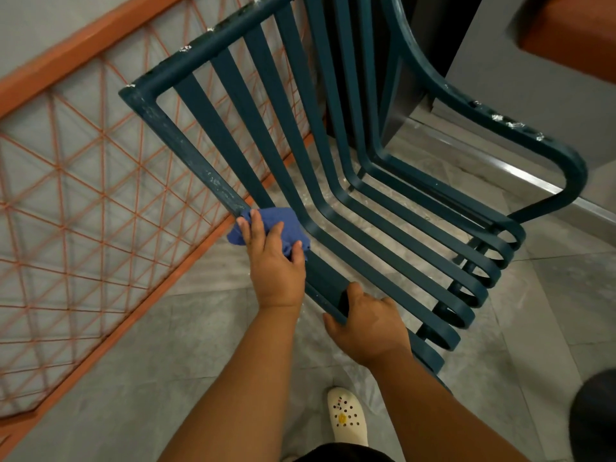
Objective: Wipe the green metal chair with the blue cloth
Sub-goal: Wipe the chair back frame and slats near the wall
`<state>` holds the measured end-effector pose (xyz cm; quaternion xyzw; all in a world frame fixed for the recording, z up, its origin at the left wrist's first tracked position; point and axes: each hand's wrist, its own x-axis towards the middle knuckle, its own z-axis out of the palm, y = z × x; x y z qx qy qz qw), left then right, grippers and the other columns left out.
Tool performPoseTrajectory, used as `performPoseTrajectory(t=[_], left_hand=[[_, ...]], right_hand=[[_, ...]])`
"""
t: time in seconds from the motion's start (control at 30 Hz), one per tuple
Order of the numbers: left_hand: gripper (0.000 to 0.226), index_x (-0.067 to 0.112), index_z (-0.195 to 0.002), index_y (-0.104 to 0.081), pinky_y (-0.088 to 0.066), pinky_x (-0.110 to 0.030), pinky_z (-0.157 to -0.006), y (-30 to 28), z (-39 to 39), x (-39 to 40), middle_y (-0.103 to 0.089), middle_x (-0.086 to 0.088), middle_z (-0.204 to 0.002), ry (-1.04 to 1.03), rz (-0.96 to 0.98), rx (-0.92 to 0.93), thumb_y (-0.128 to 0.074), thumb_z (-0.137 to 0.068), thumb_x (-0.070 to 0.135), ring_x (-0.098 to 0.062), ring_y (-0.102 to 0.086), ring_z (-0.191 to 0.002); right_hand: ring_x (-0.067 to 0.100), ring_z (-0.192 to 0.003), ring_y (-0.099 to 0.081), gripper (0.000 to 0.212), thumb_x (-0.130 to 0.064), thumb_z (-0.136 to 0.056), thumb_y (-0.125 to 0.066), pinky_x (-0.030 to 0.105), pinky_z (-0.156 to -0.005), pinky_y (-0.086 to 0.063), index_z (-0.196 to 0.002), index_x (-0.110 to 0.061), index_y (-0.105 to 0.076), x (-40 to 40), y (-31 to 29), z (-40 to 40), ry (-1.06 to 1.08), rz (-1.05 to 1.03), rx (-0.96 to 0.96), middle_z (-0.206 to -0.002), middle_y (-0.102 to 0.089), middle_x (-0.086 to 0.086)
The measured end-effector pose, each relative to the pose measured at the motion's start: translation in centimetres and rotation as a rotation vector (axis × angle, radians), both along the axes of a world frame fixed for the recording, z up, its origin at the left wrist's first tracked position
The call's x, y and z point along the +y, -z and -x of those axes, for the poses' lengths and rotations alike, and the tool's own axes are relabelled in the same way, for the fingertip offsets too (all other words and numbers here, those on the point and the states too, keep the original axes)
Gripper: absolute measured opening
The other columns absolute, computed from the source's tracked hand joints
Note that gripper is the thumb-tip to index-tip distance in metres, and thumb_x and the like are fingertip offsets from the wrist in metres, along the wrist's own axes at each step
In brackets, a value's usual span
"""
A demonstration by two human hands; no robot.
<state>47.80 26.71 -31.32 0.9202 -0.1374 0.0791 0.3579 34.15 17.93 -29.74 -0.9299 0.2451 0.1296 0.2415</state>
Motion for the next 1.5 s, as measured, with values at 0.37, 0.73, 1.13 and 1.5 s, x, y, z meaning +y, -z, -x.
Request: performPoseTrajectory(t=[0.37, 0.73, 1.13, 1.5], left_hand=[[0.043, 0.013, -0.102, -0.069, -0.043, -0.022, -0.081, 0.0, 6.3, -0.8, -0.052, -0.010, -0.119, -0.081, 0.057, 0.115, -0.085, -0.066, 0.030, -0.023, -0.048, -0.108], [0.039, 0.010, -0.096, -0.060, -0.053, -0.032, -0.080, -1.9, -2.6, 0.2, -0.046, -0.009, -0.107, -0.249, 0.133, 0.015, -0.085, -0.068, 0.020, -0.026, -0.053, -0.096], [0.042, 0.013, -0.093, -0.058, -0.050, -0.025, -0.078, -1.7, -2.3, 1.0, -0.039, 0.003, -0.102, -0.208, 0.121, 0.034, -0.087, -0.064, 0.027, -0.020, -0.054, -0.091], [0.044, 0.009, -0.091, -0.053, -0.051, -0.028, -0.075, -3.6, -6.1, 1.9, -0.037, -0.001, -0.100, -0.207, 0.077, -0.068, -0.086, -0.065, 0.022, -0.024, -0.052, -0.087]], right_hand=[[0.018, -0.070, -0.061, 0.021, -0.046, -0.094, -0.036, 0.035, -0.082, -0.043, -0.091, -0.026, -0.035, -0.1, -0.3, -0.1, -0.006, -0.015, -0.086, -0.080, -0.066, -0.001], [0.012, -0.071, -0.055, 0.029, -0.056, -0.095, -0.030, 0.037, -0.095, -0.044, -0.106, -0.030, -0.037, 0.0, -0.9, -0.5, -0.008, -0.047, 0.060, -0.083, -0.059, -0.006], [0.020, -0.112, -0.055, 0.039, -0.035, -0.103, -0.027, 0.039, -0.096, -0.036, -0.139, -0.022, -0.034, 1.9, 0.6, -8.3, -0.156, -0.038, -0.146, -0.125, -0.059, 0.000], [0.020, -0.113, -0.056, 0.043, -0.038, -0.103, -0.024, 0.040, -0.104, -0.035, -0.142, -0.022, -0.031, 2.2, 0.1, -8.2, -0.169, 0.030, -0.106, -0.124, -0.059, -0.001]])
